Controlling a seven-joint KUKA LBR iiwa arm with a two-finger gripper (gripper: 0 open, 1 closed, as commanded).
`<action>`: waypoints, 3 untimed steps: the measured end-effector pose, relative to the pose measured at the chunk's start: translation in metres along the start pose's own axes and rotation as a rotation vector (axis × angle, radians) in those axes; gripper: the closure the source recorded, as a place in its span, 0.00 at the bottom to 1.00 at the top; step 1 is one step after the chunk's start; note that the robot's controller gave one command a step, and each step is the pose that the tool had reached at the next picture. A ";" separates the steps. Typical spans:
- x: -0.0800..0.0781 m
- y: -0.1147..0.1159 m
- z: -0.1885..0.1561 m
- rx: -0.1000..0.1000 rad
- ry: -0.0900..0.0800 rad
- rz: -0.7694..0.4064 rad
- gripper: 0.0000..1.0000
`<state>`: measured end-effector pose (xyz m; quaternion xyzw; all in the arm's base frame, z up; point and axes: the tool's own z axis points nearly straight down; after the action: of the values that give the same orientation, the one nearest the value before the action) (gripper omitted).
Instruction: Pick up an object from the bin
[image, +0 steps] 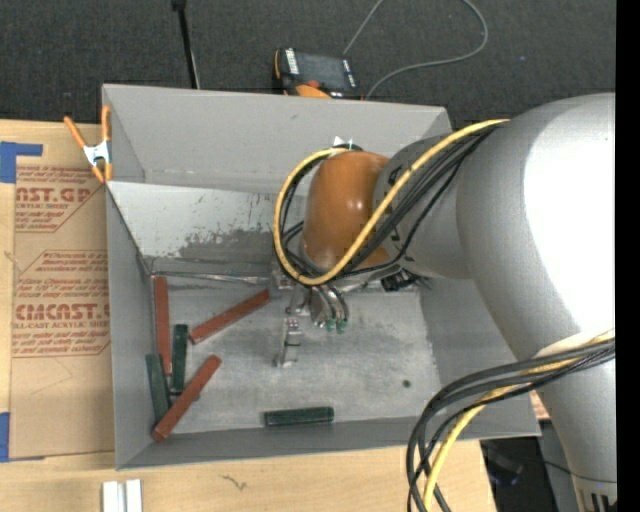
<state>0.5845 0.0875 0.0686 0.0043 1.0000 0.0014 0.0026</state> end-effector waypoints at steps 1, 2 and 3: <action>0.012 0.090 -0.002 0.000 -0.001 -0.141 0.00; 0.079 0.149 -0.002 0.001 0.005 -0.295 0.00; 0.078 0.146 -0.002 0.005 0.009 -0.292 1.00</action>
Offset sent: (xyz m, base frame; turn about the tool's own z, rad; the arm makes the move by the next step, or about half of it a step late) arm -0.0122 0.0858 0.0014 -0.1338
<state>0.5076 0.2341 0.0707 -0.1415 0.9899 -0.0016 -0.0018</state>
